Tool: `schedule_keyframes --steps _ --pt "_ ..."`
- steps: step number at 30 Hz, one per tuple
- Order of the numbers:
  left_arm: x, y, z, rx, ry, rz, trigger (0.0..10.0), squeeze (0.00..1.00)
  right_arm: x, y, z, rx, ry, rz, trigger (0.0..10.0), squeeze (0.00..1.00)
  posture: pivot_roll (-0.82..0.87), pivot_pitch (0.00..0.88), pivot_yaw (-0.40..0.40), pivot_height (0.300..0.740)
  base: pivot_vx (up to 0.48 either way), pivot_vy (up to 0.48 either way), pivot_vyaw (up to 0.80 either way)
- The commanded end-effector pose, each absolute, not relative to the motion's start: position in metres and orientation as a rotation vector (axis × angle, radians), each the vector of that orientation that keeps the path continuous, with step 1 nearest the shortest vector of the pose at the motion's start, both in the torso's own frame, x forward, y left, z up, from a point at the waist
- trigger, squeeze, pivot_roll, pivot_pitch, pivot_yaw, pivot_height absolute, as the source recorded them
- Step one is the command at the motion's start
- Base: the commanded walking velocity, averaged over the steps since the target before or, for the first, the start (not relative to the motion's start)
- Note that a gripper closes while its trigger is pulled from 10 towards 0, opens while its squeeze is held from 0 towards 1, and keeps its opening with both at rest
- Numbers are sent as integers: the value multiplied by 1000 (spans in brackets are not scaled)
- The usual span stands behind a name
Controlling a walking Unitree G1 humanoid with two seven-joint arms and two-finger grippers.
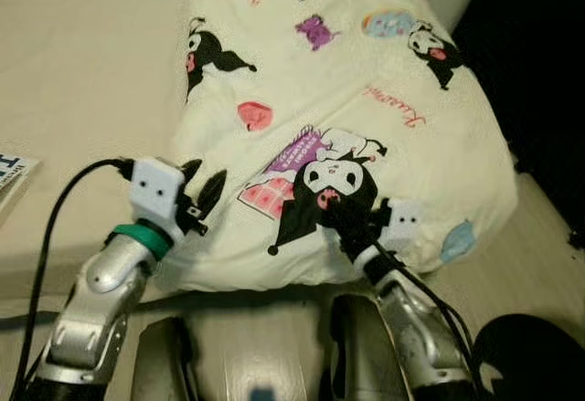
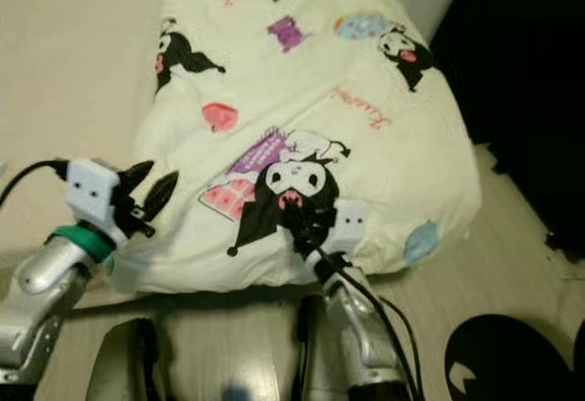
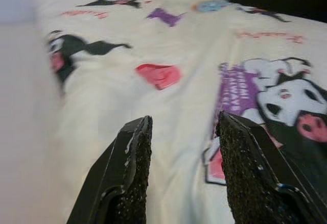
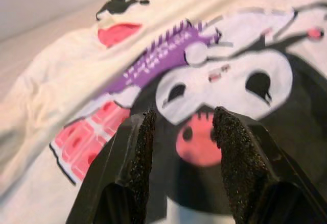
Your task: Clean up the room
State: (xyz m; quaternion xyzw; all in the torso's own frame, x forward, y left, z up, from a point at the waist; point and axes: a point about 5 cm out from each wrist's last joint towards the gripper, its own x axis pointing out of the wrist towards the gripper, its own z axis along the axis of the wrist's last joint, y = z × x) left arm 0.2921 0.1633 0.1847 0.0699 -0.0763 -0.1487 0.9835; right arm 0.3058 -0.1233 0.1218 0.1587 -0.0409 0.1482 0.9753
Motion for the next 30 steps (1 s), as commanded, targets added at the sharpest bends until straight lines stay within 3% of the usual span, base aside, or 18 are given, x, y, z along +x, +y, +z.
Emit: schedule_keyframes --steps 1,4,9,30 --pt "291 161 176 124 -103 -265 10000 0 303 -130 114 314 -75 246 10000 0 26 54 22 529 0 0 0" --pt "293 158 169 49 -13 -247 10000 0 303 -141 111 313 -90 153 10000 0 12 28 25 544 0 0 0" --pt "300 164 159 88 36 -180 10000 0 302 -147 107 290 -76 139 10000 0 2 2 24 564 0 0 0" --pt "322 163 150 179 -17 -104 10000 0 310 -148 92 222 -57 86 10000 0 -20 0 42 639 0 0 0"
